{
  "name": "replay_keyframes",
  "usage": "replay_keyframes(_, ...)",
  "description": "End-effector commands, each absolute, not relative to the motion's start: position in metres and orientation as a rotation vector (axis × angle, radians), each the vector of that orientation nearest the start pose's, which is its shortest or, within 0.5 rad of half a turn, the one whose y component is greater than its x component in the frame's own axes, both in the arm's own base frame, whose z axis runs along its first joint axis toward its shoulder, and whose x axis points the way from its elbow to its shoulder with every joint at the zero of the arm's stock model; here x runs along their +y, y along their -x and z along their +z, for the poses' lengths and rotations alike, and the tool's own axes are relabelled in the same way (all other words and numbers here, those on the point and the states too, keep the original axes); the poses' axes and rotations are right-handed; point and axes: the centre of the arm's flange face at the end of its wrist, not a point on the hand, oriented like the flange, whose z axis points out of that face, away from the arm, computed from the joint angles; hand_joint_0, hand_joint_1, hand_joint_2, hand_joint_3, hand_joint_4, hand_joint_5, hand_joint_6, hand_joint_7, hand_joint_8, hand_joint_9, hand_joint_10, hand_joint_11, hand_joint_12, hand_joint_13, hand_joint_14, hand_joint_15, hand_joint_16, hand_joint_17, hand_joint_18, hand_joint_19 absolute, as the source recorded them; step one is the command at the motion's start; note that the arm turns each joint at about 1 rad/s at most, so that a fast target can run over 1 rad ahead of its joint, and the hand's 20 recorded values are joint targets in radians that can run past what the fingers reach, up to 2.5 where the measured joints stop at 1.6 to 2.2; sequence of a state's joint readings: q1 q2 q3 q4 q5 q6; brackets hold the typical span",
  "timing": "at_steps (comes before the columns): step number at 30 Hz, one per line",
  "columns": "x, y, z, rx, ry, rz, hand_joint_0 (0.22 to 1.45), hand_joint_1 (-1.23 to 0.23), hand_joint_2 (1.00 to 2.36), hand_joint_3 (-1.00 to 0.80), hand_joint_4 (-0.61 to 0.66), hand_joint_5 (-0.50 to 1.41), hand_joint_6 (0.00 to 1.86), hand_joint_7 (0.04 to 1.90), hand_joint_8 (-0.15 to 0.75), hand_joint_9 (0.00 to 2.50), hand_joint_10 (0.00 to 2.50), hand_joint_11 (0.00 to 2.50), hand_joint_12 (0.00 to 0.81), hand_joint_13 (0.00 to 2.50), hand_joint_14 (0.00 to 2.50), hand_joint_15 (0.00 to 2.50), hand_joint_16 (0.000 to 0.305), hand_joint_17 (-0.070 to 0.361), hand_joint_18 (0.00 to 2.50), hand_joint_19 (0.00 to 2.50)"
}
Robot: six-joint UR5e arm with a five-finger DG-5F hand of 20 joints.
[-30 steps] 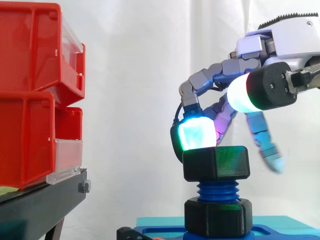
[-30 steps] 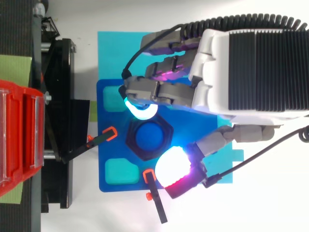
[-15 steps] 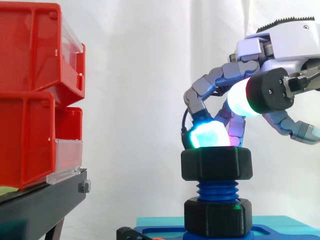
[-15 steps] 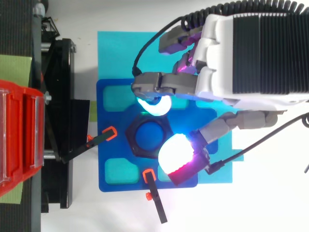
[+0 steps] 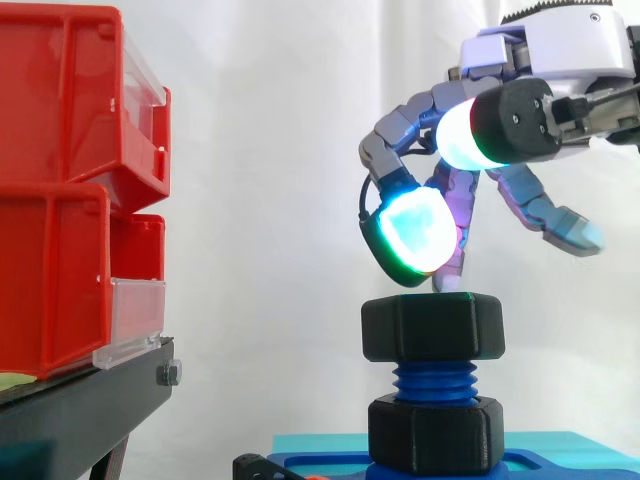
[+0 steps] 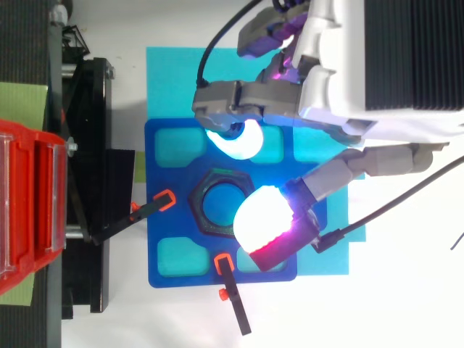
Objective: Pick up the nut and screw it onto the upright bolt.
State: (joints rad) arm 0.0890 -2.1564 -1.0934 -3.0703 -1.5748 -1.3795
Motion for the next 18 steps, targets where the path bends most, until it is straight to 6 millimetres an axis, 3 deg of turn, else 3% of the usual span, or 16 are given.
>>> replay_keyframes(1,-0.069,-0.732,0.382,1.599,-0.074,0.215,0.54,-0.31,1.0,-0.5,0.13,0.03,0.51,1.2,0.271,1.78,0.02,0.41,0.173,1.15,0.0,0.05,0.011,0.025,0.81,0.16)
replay_keyframes(11,-0.052,-0.738,0.386,1.551,-0.055,0.233,0.53,-0.29,1.0,-0.5,0.21,-0.01,0.5,0.96,0.248,1.59,0.01,0.26,0.174,1.05,0.0,0.04,0.018,0.041,0.76,0.19)
replay_keyframes(18,-0.034,-0.74,0.367,1.565,-0.046,0.251,0.52,-0.29,1.0,-0.5,0.23,-0.04,0.5,0.85,0.232,1.42,0.01,0.18,0.198,0.92,0.0,0.02,0.023,0.052,0.68,0.19)
